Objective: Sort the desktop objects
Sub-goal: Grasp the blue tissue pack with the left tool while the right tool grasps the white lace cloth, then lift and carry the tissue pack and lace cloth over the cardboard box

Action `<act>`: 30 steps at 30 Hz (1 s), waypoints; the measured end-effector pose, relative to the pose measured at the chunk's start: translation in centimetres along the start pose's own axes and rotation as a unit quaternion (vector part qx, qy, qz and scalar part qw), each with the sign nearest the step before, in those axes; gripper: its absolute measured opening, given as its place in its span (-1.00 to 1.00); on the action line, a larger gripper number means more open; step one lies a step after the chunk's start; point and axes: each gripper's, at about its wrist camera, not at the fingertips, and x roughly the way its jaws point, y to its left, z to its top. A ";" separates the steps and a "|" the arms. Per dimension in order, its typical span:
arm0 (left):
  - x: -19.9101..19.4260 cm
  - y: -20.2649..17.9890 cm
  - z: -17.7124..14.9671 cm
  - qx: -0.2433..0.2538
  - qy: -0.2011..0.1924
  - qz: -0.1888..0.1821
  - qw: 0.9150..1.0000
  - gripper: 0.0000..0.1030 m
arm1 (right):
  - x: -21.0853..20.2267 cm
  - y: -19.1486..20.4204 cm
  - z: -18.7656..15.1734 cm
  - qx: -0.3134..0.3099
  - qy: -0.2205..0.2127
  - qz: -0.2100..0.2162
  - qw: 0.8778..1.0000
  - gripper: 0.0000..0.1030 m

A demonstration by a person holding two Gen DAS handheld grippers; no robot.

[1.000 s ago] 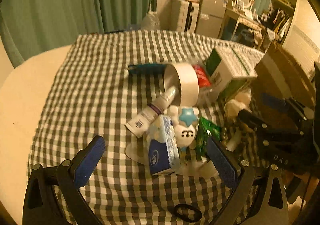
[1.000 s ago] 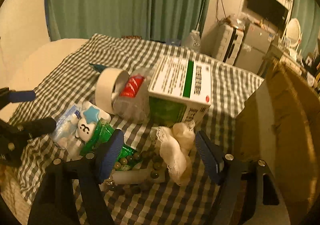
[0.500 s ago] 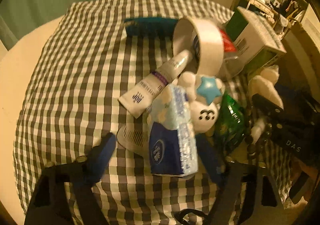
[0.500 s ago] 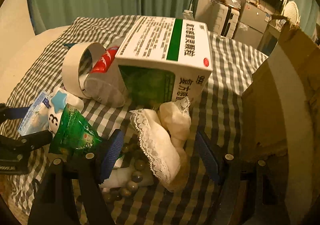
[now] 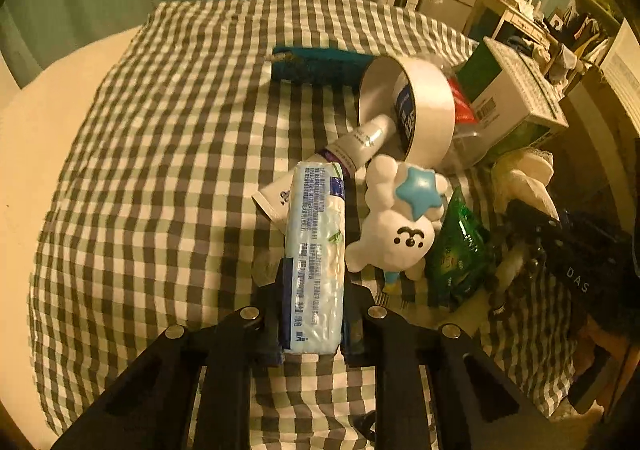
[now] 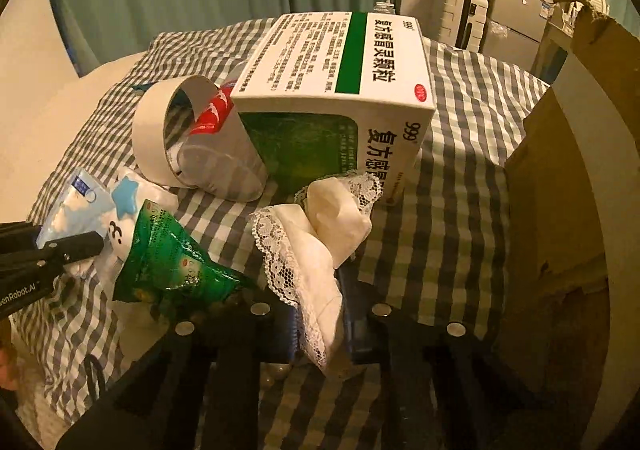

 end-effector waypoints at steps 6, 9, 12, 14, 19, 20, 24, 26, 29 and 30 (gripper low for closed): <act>-1.6 0.3 0.5 -0.003 -0.023 0.008 1.000 -0.63 | -2.2 1.3 -0.1 -0.030 -0.031 -0.014 0.999 -0.71; -2.8 0.0 1.3 0.007 -0.044 0.012 0.999 -0.63 | -3.4 1.8 0.1 -0.039 -0.048 -0.016 0.998 -0.71; -4.3 -0.6 1.7 0.020 -0.070 0.015 0.997 -0.63 | -4.8 2.1 0.2 -0.039 -0.063 -0.011 0.997 -0.71; -5.4 -0.9 1.9 0.025 -0.085 0.014 0.996 -0.63 | -5.9 2.3 0.6 -0.035 -0.073 -0.006 0.997 -0.71; -7.9 -1.4 2.6 0.031 -0.118 0.021 0.992 -0.63 | -8.4 2.6 1.0 -0.032 -0.100 0.003 0.994 -0.71; -8.1 -1.2 3.0 0.031 -0.123 0.021 0.992 -0.63 | -9.1 2.7 1.1 -0.034 -0.106 0.004 0.994 -0.71; -10.1 -1.7 3.2 0.032 -0.148 0.023 0.988 -0.63 | -11.6 3.3 1.3 -0.044 -0.134 0.007 0.990 -0.71; -11.2 -2.2 3.4 0.037 -0.163 0.021 0.986 -0.63 | -13.2 3.4 1.3 -0.046 -0.152 0.007 0.987 -0.71; -12.8 -3.3 3.5 0.046 -0.181 0.016 0.982 -0.63 | -15.2 3.2 1.5 -0.039 -0.174 0.007 0.984 -0.71; -13.3 -3.6 3.6 0.048 -0.187 0.015 0.981 -0.63 | -15.8 2.9 1.4 -0.036 -0.180 0.007 0.983 -0.71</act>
